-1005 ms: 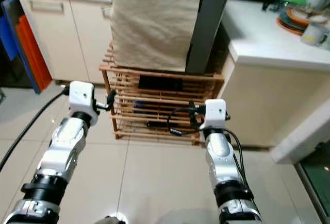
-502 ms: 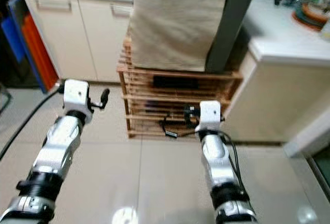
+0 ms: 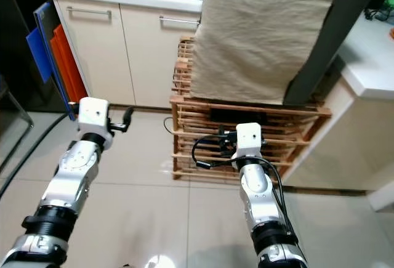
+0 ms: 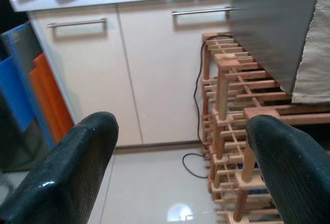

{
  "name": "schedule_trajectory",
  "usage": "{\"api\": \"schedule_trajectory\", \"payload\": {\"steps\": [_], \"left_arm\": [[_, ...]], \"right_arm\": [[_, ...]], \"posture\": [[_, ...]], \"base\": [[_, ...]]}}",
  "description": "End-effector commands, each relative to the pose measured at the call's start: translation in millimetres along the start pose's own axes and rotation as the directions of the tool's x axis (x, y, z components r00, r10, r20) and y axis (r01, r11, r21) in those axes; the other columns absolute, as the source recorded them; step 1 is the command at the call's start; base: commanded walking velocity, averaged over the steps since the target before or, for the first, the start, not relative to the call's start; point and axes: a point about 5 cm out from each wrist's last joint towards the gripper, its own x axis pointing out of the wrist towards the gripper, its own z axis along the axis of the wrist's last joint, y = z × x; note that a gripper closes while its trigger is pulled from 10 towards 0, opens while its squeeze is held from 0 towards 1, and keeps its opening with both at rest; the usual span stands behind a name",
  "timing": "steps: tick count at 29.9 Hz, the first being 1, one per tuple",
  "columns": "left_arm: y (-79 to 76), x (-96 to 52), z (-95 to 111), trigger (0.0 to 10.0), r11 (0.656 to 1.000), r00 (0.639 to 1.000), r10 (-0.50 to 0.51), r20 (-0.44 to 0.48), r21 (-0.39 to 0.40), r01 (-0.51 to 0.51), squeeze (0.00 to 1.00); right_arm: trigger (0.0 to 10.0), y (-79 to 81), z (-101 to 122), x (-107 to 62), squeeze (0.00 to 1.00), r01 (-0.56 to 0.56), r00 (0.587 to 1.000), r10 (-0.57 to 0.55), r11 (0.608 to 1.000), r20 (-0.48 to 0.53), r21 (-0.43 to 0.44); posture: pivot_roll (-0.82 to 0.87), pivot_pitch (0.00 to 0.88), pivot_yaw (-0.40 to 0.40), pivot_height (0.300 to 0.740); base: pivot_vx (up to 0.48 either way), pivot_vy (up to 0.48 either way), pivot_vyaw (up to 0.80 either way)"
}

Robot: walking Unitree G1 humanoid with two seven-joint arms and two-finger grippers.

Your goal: Restocking fridge

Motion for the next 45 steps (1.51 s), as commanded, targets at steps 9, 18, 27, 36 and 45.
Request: {"api": "schedule_trajectory", "payload": {"steps": [9, 18, 27, 36, 45], "left_arm": [[-11.3, 3.7, 5, 10.0, 0.999, 0.999, -0.043, 0.017, 0.012, 0.043, 0.0], [-12.8, 5.8, 9, 10.0, 0.998, 0.997, -0.065, 0.03, 0.014, 0.065, 0.0], [-15.8, 6.1, 10, 10.0, 0.996, 0.995, -0.09, 0.035, 0.013, 0.089, 0.0], [-18.1, 4.7, 8, 10.0, 0.995, 0.994, -0.099, 0.04, -0.011, 0.099, 0.0], [-20.3, 4.7, 13, 10.0, 0.994, 0.992, -0.098, 0.074, -0.039, 0.101, 0.0]], "right_arm": [[10.0, -13.3, 1, -0.4, 0.0, 0.054, 0.999, -0.054, 0.999, 0.006, 0.007], [10.0, -11.0, 4, 2.5, 0.0, 0.049, 0.999, -0.049, 0.999, 0.02, 0.021], [10.0, -12.8, 6, 3.1, 0.0, 0.061, 0.998, -0.061, 0.998, 0.026, 0.013], [10.0, -17.9, 4, 0.0, 0.0, 0.093, 0.995, -0.093, 0.996, 0.031, 0.012], [10.0, -25.3, 12, -2.5, 0.04, 0.156, 0.984, -0.156, 0.988, 0.088, 0.002]], "posture": [[-0.08, 0.0, -0.055, 0.74], [-0.07, 0.0, -0.051, 0.74], [-0.08, 0.0, -0.043, 0.74], [-0.08, 0.0, -0.043, 0.74], [-0.08, 0.0, -0.041, 0.74]], "base": [[0.381, 0.291, 0.0], [0.39, 0.281, 0.0], [0.39, 0.28, -0.74], [0.369, 0.305, -0.74], [0.028, 0.152, -0.7]]}}
